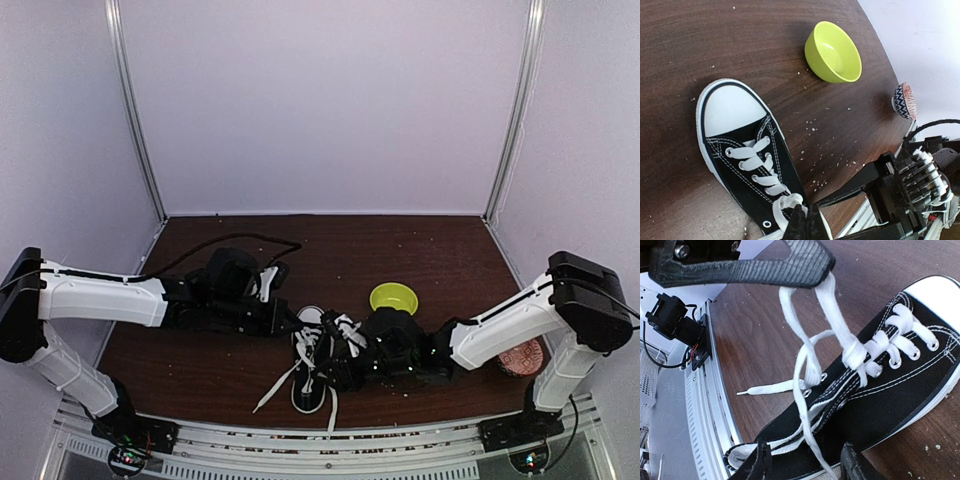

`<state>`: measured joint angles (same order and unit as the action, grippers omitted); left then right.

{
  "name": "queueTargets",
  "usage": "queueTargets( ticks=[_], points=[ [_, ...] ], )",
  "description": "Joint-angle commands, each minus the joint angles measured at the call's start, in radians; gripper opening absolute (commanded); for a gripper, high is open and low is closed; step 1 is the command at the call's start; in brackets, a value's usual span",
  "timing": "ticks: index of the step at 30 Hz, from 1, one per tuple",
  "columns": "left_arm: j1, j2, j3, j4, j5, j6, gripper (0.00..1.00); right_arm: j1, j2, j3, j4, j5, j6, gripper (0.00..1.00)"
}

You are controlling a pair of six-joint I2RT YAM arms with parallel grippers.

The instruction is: Tie the shoes

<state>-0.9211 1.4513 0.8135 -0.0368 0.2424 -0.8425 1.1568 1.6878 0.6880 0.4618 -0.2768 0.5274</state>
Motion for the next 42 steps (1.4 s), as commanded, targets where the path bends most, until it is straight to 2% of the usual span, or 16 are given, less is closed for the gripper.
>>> queueTargets(
  ticks=[1,4,11,17,19,23,29,42],
  points=[
    [0.002,-0.005,-0.007,0.041,0.004,0.016,0.0,0.009,0.02,0.021,-0.012,-0.052,0.001,0.47],
    [0.002,0.001,-0.005,0.047,0.01,0.016,0.0,0.009,0.043,0.045,-0.047,-0.038,0.01,0.46],
    [0.002,0.002,-0.004,0.05,0.015,0.018,0.0,0.008,0.07,0.068,-0.09,0.002,0.029,0.28],
    [0.002,0.002,-0.014,0.066,0.019,0.024,0.0,0.007,0.077,0.075,-0.119,0.041,0.047,0.04],
    [0.002,0.0,-0.026,0.09,0.025,0.03,0.0,0.004,0.054,0.058,-0.118,0.064,0.052,0.0],
    [-0.003,0.009,-0.034,0.127,0.056,0.059,0.0,-0.01,-0.005,0.013,-0.107,0.103,0.068,0.0],
    [-0.015,0.027,-0.005,0.075,0.073,0.12,0.0,-0.029,-0.072,0.01,-0.147,0.12,0.071,0.0],
    [-0.051,0.028,-0.01,0.112,0.139,0.197,0.0,-0.088,-0.033,0.156,-0.302,0.13,0.051,0.0]
  ],
)
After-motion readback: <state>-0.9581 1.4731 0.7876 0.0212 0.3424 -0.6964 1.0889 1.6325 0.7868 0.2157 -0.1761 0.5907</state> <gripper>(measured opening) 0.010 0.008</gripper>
